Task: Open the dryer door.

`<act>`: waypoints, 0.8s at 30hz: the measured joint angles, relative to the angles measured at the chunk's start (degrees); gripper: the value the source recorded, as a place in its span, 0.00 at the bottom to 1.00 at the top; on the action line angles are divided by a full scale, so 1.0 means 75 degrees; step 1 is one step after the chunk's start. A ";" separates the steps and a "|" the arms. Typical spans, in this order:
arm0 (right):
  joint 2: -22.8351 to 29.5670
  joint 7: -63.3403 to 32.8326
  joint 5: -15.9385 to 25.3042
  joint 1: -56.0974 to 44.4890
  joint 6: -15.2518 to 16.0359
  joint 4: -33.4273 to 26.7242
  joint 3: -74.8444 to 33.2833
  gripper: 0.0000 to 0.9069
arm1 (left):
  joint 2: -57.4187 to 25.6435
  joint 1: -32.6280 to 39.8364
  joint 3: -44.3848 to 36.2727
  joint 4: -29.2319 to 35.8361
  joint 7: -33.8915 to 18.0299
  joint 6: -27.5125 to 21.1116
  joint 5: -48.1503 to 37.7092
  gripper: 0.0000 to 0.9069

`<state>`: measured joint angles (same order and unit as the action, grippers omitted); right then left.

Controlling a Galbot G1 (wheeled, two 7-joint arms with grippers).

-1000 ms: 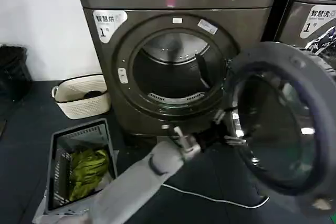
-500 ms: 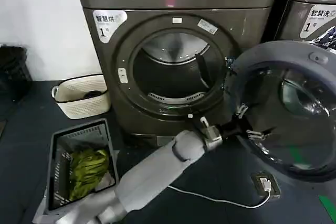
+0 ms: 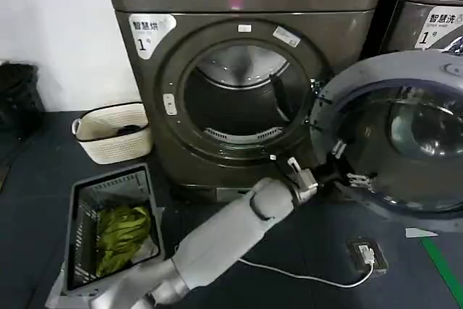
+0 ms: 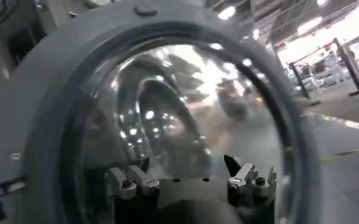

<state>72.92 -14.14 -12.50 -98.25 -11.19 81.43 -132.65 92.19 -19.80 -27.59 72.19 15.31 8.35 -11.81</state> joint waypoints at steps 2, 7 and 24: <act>-0.0007 0.0047 -0.0006 -0.0009 0.0066 -0.0052 0.0001 1.00 | -0.0206 -0.0098 -0.0105 0.0266 0.0122 -0.0049 0.0136 1.00; -0.0068 0.0179 -0.0045 -0.0095 0.0090 -0.0283 0.0006 1.00 | -0.1354 -0.0122 -0.0459 0.1106 0.0376 0.0118 0.1074 1.00; -0.0408 0.0408 -0.0014 0.0294 -0.0367 -0.0723 0.0745 1.00 | -0.7198 0.0235 -0.0494 0.3214 0.2205 0.4153 0.5391 1.00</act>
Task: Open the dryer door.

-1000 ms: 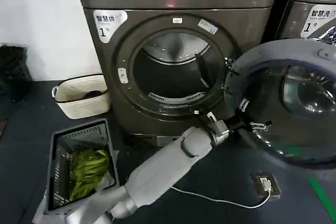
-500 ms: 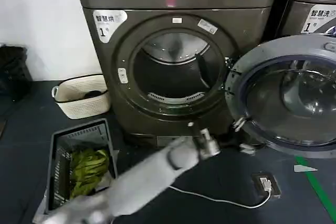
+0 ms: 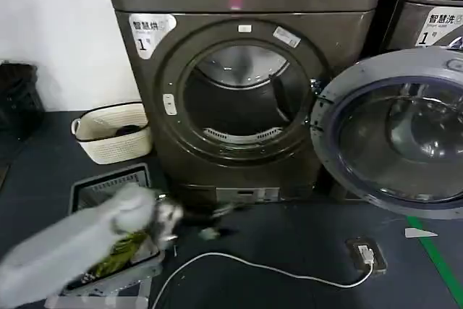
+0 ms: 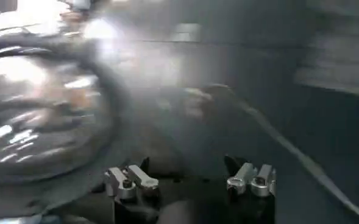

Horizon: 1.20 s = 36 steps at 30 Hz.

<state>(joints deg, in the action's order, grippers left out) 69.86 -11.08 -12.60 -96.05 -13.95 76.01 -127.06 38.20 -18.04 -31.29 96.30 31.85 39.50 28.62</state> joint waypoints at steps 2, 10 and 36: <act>-0.0045 0.0013 -0.0005 0.0040 -0.0024 -0.0041 0.0081 1.00 | -0.0485 -0.0180 0.0385 0.0092 0.0572 0.0715 0.0500 1.00; -0.0042 0.0123 -0.0029 0.0120 -0.0395 -0.0134 0.0348 1.00 | -0.1896 -0.1515 0.2775 0.0281 0.1428 0.1047 0.3251 1.00; 0.0185 -0.0176 -0.0303 0.0151 0.0445 -0.0261 0.0248 1.00 | -0.2540 -0.2289 0.3817 0.0168 0.1629 0.1031 0.4174 1.00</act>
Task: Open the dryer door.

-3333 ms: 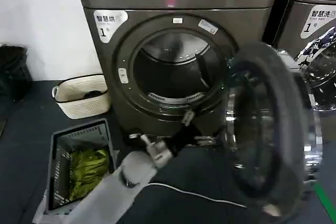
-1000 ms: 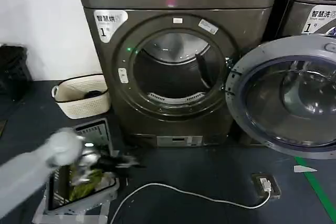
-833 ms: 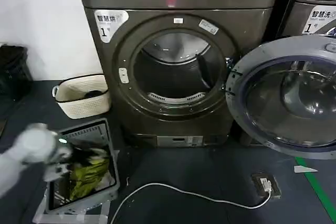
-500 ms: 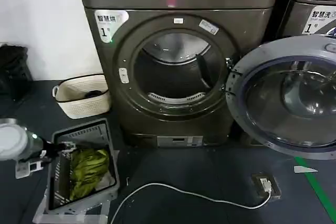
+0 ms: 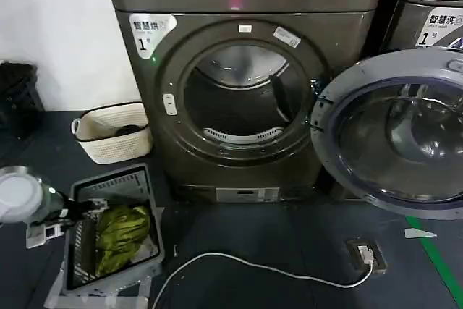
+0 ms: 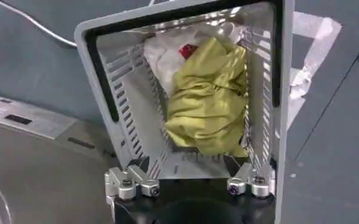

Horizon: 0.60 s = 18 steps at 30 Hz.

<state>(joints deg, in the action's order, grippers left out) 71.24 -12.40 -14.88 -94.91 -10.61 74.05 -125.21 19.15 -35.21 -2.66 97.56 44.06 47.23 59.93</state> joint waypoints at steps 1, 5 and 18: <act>-0.0030 -0.0003 -0.0101 -0.0024 0.0040 -0.0054 -0.0040 1.00 | 0.0004 0.0003 -0.0019 -0.0011 0.0000 -0.0002 0.0000 1.00; -0.0048 0.0035 -0.0377 -0.0040 -0.0171 -0.0231 -0.0172 1.00 | 0.0120 0.0118 -0.0172 -0.0038 0.0024 -0.0003 0.0012 1.00; 0.0096 0.0133 -0.0455 0.0071 -0.0295 -0.0197 -0.0038 1.00 | 0.0242 0.0503 -0.0578 -0.0178 0.0181 -0.0004 -0.0184 1.00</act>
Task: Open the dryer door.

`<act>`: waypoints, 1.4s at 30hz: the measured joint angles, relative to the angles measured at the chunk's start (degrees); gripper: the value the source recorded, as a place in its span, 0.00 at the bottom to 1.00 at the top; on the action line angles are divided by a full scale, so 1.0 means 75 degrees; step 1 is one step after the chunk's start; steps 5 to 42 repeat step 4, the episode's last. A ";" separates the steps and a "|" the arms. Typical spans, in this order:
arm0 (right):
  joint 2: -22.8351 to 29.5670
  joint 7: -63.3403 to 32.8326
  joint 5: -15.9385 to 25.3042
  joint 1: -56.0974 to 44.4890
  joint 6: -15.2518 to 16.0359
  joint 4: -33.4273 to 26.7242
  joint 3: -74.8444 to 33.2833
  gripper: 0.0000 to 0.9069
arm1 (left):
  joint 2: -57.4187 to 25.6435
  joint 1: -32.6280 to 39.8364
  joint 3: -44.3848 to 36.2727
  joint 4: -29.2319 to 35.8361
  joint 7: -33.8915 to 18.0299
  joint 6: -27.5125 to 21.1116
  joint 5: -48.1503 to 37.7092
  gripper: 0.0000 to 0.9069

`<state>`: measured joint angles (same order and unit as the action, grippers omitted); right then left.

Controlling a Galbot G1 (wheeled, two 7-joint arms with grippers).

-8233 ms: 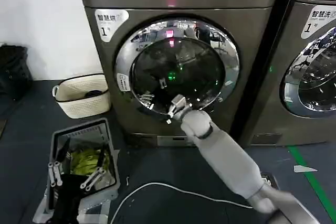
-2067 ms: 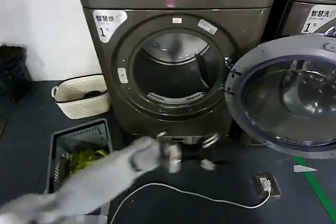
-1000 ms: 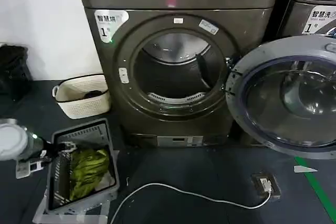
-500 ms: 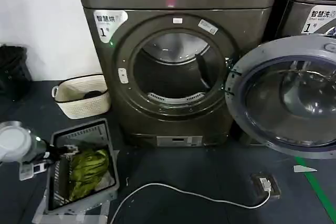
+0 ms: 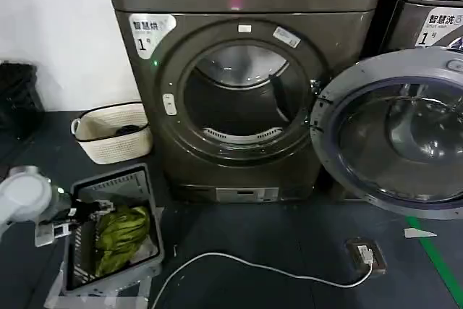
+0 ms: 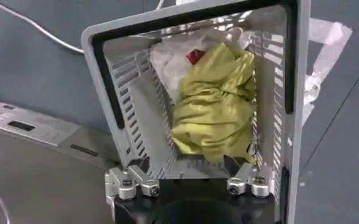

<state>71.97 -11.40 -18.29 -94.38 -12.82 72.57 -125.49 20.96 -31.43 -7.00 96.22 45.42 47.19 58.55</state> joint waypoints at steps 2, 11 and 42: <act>0.0022 0.0008 0.0007 0.0005 -0.0001 0.0023 0.0019 1.00 | 0.0003 0.0005 -0.0012 -0.0032 0.0006 0.0000 0.0001 1.00; 0.0043 0.0013 0.0010 0.0005 -0.0007 0.0049 0.0032 1.00 | 0.0004 0.0009 -0.0023 -0.0059 0.0007 -0.0001 0.0004 1.00; 0.0043 0.0013 0.0010 0.0005 -0.0007 0.0049 0.0032 1.00 | 0.0004 0.0009 -0.0023 -0.0059 0.0007 -0.0001 0.0004 1.00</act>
